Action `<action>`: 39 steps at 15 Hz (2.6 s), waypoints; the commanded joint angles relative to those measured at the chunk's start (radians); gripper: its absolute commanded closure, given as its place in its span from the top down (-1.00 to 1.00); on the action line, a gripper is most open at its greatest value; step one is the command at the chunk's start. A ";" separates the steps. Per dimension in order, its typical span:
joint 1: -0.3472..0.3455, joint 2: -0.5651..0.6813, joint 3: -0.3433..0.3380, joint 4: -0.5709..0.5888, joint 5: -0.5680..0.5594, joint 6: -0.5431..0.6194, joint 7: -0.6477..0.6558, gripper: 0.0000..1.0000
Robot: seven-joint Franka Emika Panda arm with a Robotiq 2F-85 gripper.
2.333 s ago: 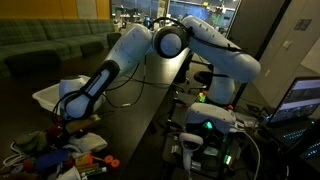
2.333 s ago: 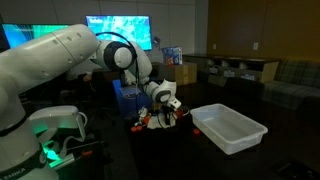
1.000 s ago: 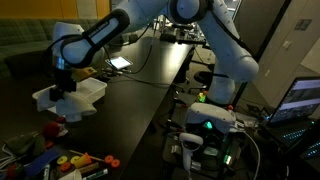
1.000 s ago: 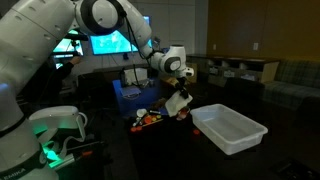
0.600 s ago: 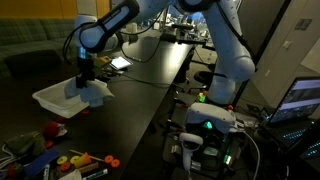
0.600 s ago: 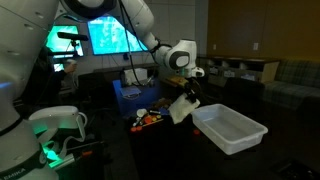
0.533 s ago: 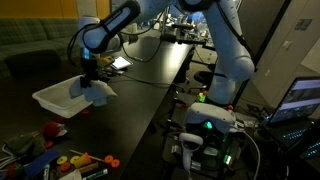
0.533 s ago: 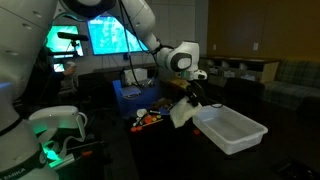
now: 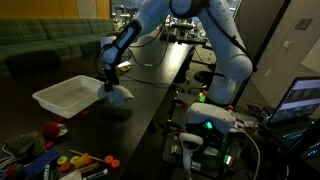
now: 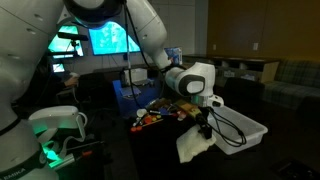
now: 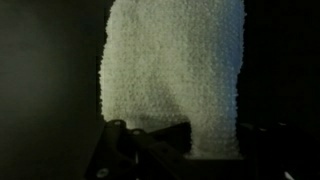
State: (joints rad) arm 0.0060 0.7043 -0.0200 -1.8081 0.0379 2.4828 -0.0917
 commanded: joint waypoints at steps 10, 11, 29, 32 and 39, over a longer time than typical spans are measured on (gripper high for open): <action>-0.012 0.224 -0.030 0.135 0.008 0.173 0.178 -0.78; -0.010 0.237 -0.030 0.145 0.009 0.182 0.188 -0.77; 0.075 0.333 0.034 0.214 0.019 0.235 0.243 -0.77; 0.096 0.339 0.043 0.225 0.020 0.231 0.251 -0.77; 0.142 0.361 0.062 0.259 0.022 0.229 0.272 -0.78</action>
State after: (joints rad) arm 0.1256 1.0274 0.0339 -1.5943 0.0448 2.6988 0.1642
